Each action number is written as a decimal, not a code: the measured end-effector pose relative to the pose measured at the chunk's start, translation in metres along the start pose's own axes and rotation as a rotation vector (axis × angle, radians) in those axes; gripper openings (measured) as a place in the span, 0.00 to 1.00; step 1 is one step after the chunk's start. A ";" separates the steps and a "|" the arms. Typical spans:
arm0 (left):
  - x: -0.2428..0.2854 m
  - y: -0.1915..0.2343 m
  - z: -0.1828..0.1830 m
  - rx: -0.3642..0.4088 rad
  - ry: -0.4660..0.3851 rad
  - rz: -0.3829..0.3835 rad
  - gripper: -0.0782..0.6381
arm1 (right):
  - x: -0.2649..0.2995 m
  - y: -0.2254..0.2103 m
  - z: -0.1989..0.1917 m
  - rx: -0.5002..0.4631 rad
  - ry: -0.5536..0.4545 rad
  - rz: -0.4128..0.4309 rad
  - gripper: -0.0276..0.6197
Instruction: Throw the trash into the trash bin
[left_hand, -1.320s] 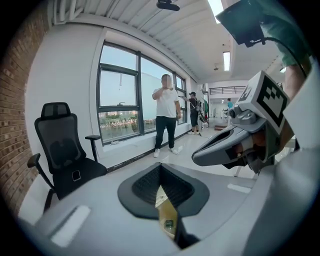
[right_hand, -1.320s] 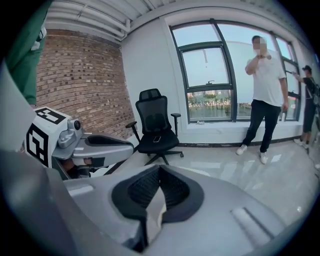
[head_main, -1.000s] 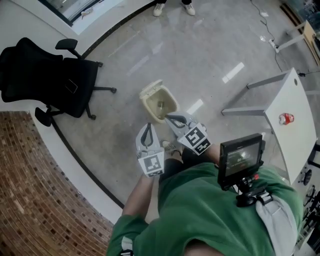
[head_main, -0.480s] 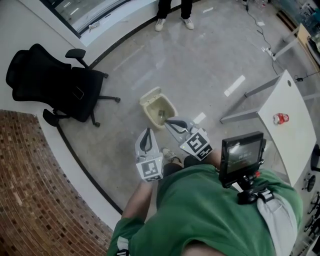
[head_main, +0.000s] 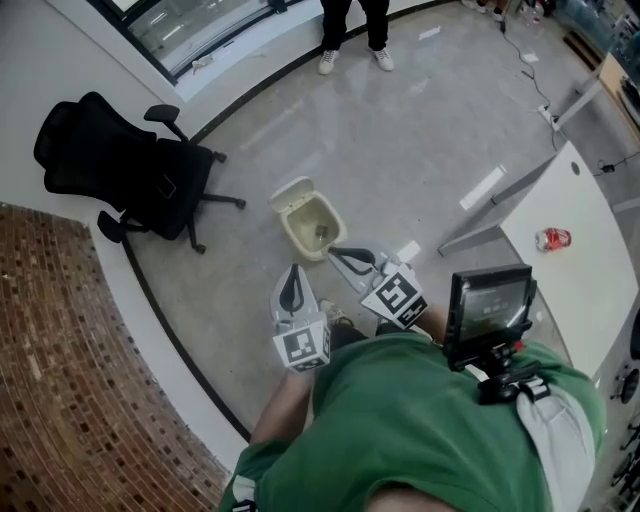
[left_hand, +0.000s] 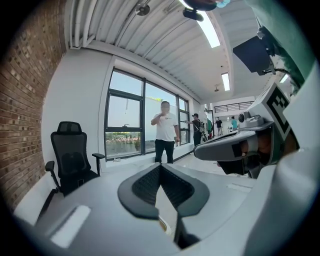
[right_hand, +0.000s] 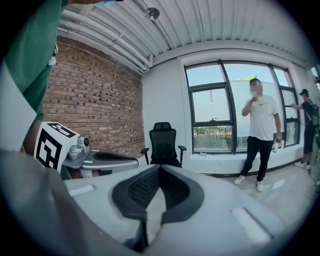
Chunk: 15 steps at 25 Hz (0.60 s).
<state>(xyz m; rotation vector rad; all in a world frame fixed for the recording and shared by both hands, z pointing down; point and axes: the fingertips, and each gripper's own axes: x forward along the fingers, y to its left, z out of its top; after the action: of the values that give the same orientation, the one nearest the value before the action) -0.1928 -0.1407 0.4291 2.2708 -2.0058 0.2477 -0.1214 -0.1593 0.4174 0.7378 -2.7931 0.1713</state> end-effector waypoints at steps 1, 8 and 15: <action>-0.005 -0.006 0.001 -0.003 -0.002 0.007 0.12 | -0.008 0.001 0.000 -0.004 -0.007 0.002 0.05; -0.037 -0.054 0.006 0.014 -0.025 0.003 0.12 | -0.067 0.012 -0.005 -0.005 -0.043 -0.003 0.05; -0.055 -0.080 0.019 0.003 -0.048 -0.035 0.12 | -0.101 0.017 -0.002 -0.014 -0.060 -0.023 0.05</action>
<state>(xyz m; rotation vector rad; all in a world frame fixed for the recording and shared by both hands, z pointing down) -0.1187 -0.0803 0.4026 2.3331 -1.9870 0.1946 -0.0451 -0.0966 0.3912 0.7835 -2.8380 0.1268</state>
